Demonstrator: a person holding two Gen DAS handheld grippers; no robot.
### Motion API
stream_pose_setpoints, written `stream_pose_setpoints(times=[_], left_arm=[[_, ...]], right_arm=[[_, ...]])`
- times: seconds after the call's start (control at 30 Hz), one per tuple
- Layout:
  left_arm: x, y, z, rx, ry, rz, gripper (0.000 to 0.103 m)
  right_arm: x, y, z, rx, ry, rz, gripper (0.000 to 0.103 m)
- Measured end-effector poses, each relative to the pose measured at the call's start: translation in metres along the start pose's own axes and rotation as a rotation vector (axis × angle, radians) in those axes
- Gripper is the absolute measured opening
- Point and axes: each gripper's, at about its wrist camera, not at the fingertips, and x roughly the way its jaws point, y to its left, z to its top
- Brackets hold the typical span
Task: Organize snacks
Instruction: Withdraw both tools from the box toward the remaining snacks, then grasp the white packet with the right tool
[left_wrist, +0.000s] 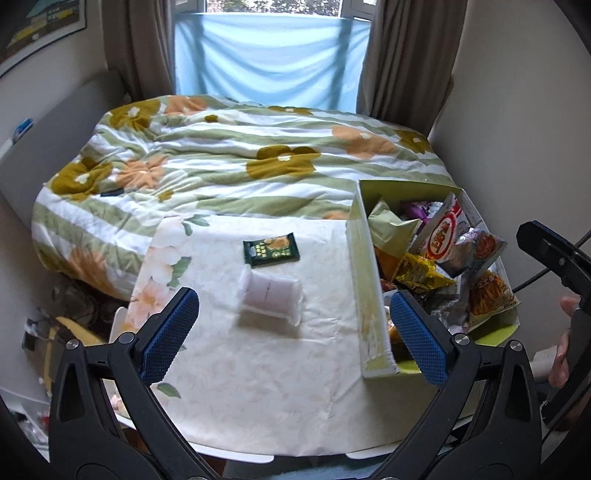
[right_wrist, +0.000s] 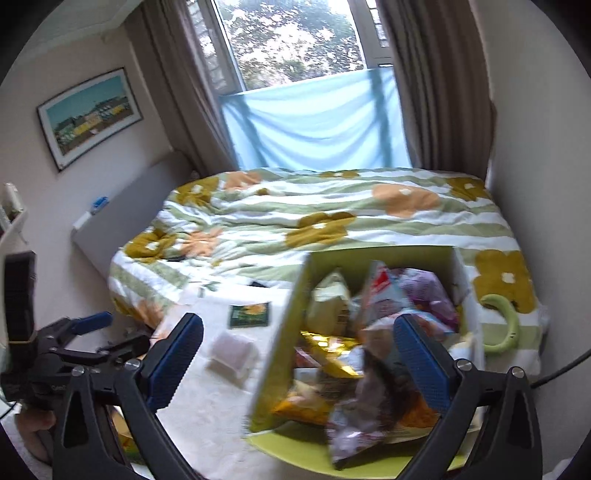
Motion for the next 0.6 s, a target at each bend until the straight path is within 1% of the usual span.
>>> stream_pose_setpoints(times=[0.07, 0.13, 0.3, 0.43, 0.6], left_arm=[[0.0, 0.019, -0.006, -0.018, 0.003, -0.009, 0.102], [0.004, 0.036, -0.008, -0.022, 0.009, -0.018, 0.102], [0.015, 0.082, 0.007, 0.004, 0.009, -0.034, 0.102], [0.029, 0.117, 0.023, 0.047, 0.033, -0.058, 0.102], [0.06, 0.154, 0.035, 0.095, 0.084, -0.101, 0.102]], right_arm=[[0.003, 0.022, -0.002, -0.036, -0.006, -0.013, 0.103], [0.009, 0.04, -0.003, -0.053, -0.008, -0.005, 0.103], [0.034, 0.085, -0.006, -0.054, 0.0, -0.019, 0.102], [0.067, 0.112, -0.011, -0.008, 0.041, -0.034, 0.102], [0.127, 0.141, -0.026, 0.049, 0.128, -0.096, 0.102]])
